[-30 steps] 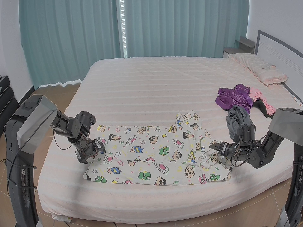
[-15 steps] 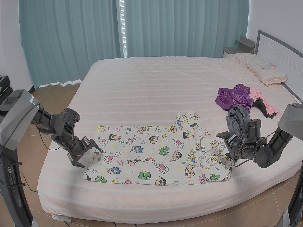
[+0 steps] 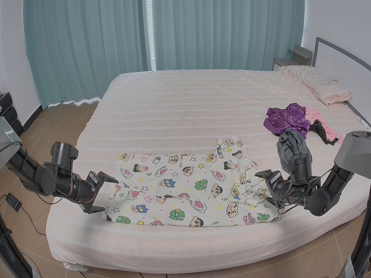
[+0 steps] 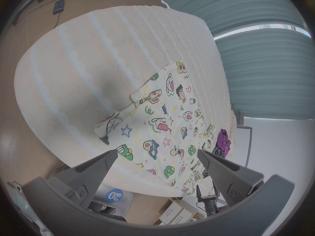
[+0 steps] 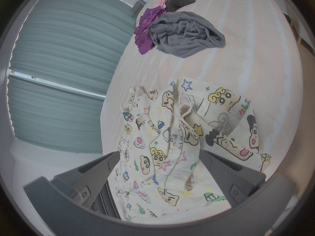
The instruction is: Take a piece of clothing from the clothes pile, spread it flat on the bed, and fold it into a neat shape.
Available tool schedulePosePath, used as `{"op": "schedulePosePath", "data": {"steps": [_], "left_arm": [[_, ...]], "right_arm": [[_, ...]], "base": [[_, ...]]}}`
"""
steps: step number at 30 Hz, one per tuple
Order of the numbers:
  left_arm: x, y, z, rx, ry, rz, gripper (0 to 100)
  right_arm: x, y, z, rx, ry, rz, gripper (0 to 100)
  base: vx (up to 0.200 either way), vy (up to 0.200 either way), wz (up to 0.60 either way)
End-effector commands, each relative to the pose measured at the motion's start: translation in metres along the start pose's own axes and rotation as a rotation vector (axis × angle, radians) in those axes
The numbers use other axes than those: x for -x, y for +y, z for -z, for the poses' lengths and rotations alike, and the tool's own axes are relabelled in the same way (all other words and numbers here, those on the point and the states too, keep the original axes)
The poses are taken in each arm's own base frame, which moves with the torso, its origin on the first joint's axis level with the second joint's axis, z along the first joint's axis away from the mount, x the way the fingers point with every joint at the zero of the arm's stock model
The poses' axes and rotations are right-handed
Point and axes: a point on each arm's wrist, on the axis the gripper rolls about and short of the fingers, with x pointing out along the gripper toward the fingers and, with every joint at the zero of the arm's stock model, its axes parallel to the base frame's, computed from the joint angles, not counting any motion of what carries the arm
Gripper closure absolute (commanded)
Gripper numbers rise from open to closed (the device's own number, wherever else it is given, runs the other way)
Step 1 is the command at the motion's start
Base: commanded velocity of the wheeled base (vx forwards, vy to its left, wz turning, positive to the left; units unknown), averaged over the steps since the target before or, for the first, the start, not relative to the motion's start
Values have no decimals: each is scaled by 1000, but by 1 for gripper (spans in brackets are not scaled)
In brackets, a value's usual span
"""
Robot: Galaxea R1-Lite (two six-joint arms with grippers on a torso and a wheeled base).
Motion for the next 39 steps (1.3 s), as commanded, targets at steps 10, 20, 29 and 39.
{"op": "schedulePosePath", "data": {"steps": [10,20,29,39], "left_arm": [[-4,14,16,-17,14,24,0],[-4,14,16,-16,14,23,0],[-5,14,15,-15,11,20,0],[-6,14,16,-17,11,17,0]], "right_arm": [[-32,-27,13,93,-32,62,0],[-39,-21,12,99,-42,33,100],[-32,-22,11,99,-42,43,100],[-5,-12,9,104,-68,20,100]], "base": [[0,0,0],[0,0,0],[0,0,0],[0,0,0]]}}
